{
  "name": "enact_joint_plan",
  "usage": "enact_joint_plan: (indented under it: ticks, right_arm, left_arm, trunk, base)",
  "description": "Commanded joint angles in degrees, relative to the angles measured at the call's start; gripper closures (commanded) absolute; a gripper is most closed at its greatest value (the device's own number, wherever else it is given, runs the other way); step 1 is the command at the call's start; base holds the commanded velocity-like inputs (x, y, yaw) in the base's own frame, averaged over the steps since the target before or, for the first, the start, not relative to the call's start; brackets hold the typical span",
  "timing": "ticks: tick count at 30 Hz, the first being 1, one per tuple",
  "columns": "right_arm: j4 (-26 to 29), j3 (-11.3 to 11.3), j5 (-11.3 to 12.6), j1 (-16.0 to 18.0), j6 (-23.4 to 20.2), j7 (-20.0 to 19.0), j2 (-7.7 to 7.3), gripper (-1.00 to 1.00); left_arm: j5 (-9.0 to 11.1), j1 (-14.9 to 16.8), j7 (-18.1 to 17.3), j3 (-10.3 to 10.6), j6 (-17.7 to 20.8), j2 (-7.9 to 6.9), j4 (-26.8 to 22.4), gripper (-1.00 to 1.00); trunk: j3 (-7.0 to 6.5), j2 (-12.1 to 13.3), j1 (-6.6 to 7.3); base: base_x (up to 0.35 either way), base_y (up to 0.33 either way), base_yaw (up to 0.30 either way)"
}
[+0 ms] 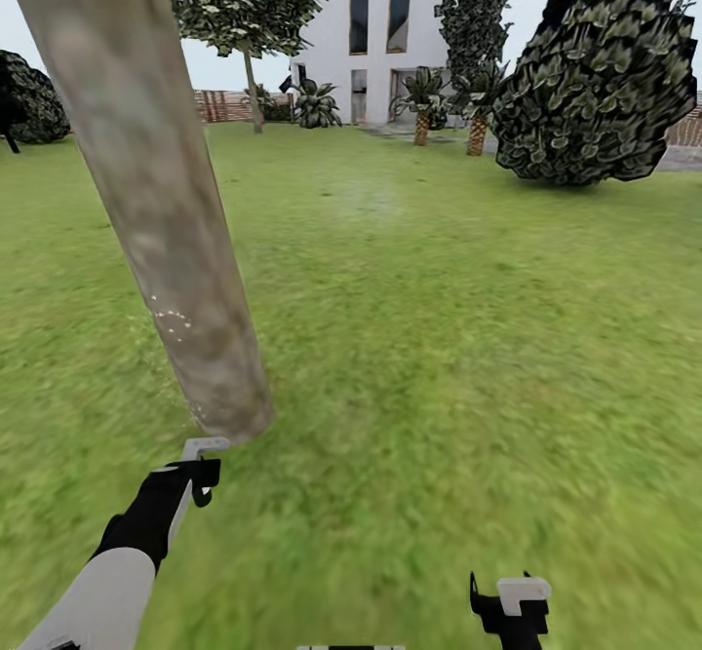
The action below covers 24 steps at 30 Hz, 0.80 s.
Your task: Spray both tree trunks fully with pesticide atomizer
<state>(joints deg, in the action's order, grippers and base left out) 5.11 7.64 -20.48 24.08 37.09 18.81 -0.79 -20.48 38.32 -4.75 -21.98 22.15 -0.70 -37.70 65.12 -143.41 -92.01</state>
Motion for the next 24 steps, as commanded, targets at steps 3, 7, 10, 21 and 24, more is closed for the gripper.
enact_joint_plan:
  ticks: [3, 7, 10, 21, 24]
  right_arm:
    - [0.0, 0.0, 0.0, 0.0, 0.0, 0.0, 0.00, -1.00]
    - [0.0, 0.0, 0.0, 0.0, 0.0, 0.0, 0.00, -1.00]
    - [0.0, 0.0, 0.0, 0.0, 0.0, 0.0, 0.00, -1.00]
    - [0.0, 0.1, 0.1, 0.0, 0.0, 0.1, -0.31, -1.00]
    - [0.1, 0.1, 0.1, 0.0, 0.0, 0.2, -0.29, -1.00]
  left_arm:
    - [0.0, 0.0, 0.0, 0.0, 0.0, 0.08, 0.0, 1.00]
    - [0.0, 0.0, 0.0, 0.0, 0.0, 0.15, 0.1, 1.00]
    - [0.0, 0.0, 0.0, 0.0, 0.0, 0.20, 0.2, 1.00]
    - [-0.1, 0.6, -0.5, -0.1, 0.3, -1.76, -4.9, 1.00]
    - [0.0, 0.8, -1.1, 0.9, 0.8, -0.80, -5.5, 1.00]
  trunk:
    - [0.00, 0.0, 0.00]
    - [0.00, 0.0, 0.00]
    - [0.00, 0.0, 0.00]
    - [0.00, 0.0, 0.00]
    - [0.00, 0.0, 0.00]
  base:
    - [0.178, -0.241, 0.254]
    - [0.210, -0.217, 0.276]
    - [0.241, -0.185, 0.189]
    - [0.042, -0.026, 0.005]
    - [0.000, 0.000, 0.044]
